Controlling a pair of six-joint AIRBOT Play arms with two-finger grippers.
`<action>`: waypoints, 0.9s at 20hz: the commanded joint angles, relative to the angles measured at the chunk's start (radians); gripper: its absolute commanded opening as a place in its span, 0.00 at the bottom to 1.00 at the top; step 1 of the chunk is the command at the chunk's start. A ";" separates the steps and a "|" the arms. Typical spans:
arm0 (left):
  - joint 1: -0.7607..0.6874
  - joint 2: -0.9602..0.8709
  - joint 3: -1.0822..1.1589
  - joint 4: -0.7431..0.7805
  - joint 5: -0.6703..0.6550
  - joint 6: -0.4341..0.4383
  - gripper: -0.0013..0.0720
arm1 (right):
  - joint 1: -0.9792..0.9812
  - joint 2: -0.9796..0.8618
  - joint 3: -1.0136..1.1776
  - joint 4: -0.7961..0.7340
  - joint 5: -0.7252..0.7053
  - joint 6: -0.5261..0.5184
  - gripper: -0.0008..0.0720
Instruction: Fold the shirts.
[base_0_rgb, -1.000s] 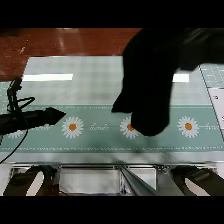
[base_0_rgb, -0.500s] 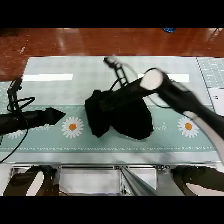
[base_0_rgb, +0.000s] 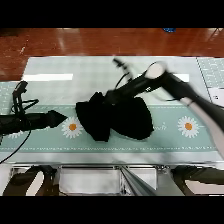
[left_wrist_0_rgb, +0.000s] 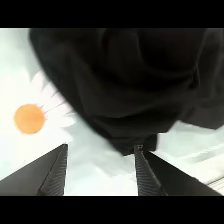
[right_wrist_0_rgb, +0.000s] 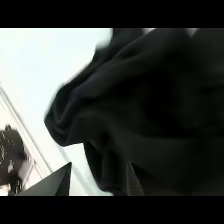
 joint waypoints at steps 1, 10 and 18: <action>0.024 -0.072 -0.009 0.108 0.006 -0.070 0.71 | -0.261 0.167 -0.016 -0.114 0.087 0.007 0.57; 0.059 -0.582 0.051 -0.221 0.184 0.036 0.71 | -0.755 0.575 -0.653 -0.180 -0.063 -0.008 0.57; -0.027 -0.843 0.275 -0.203 0.180 0.005 0.71 | -0.760 0.603 -0.725 -0.127 -0.063 -0.025 0.57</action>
